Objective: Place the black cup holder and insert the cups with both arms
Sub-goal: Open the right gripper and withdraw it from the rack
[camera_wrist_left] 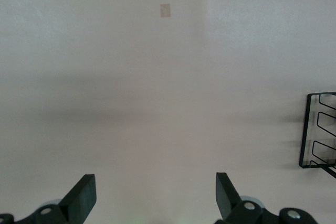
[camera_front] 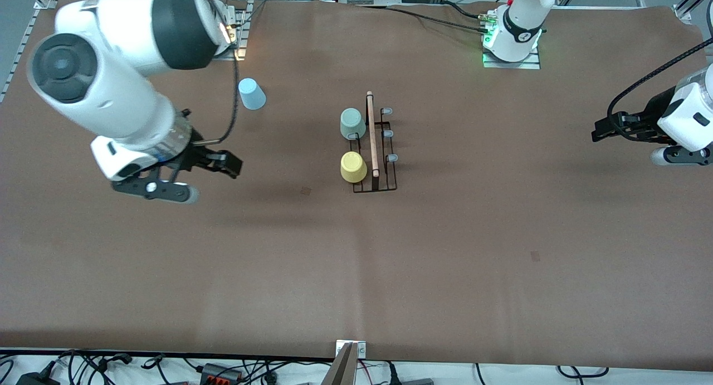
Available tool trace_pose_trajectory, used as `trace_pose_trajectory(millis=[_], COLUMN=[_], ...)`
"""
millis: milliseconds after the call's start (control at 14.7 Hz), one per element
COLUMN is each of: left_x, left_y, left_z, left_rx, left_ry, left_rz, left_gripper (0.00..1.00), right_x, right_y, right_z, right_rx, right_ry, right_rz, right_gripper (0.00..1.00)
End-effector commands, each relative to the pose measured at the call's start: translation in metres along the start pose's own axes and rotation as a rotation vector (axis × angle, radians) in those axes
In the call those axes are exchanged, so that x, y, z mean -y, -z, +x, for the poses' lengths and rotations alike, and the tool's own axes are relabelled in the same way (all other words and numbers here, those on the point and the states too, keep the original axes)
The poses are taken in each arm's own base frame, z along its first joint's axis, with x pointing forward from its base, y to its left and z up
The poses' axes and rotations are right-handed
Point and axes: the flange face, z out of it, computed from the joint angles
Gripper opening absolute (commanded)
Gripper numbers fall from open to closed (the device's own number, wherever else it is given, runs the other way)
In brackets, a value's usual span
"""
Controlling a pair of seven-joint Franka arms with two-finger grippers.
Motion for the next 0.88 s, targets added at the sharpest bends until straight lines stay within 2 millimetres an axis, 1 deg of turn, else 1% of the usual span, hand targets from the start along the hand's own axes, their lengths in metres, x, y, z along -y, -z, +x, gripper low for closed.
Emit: trace_pose_trajectory(millis=[0, 136, 272, 340, 476, 611, 679, 815], left_x=[0.001, 0.000, 0.000, 0.000, 0.000, 0.000, 0.000, 0.000], left_y=[0.006, 0.006, 0.006, 0.006, 0.006, 0.007, 0.006, 0.007], left_z=[-0.001, -0.001, -0.001, -0.001, -0.001, -0.002, -0.001, -0.002], left_rx=[-0.007, -0.007, -0.007, -0.007, -0.006, -0.007, -0.006, -0.007], left_ry=[-0.006, -0.008, -0.008, -0.008, -0.008, -0.008, -0.008, -0.008], left_rz=[0.018, 0.018, 0.020, 0.018, 0.018, 0.018, 0.018, 0.018], left_gripper=[1.00, 1.00, 1.00, 1.00, 1.00, 1.00, 1.00, 1.00], right_x=[-0.039, -0.062, -0.081, -0.089, -0.116, -0.136, -0.148, -0.167], right_y=[0.007, 0.006, 0.004, -0.004, -0.005, -0.008, -0.007, 0.003], right_z=[0.015, 0.027, 0.038, 0.042, 0.054, 0.062, 0.066, 0.063], right_rx=[0.029, 0.025, -0.007, -0.006, -0.047, -0.071, -0.078, -0.092], right_ry=[-0.019, -0.019, 0.067, 0.085, 0.078, 0.098, 0.094, 0.082], right_rz=[0.045, 0.039, -0.019, -0.027, 0.006, 0.015, 0.018, 0.016], right_gripper=[1.00, 1.00, 1.00, 1.00, 1.00, 1.00, 1.00, 1.00])
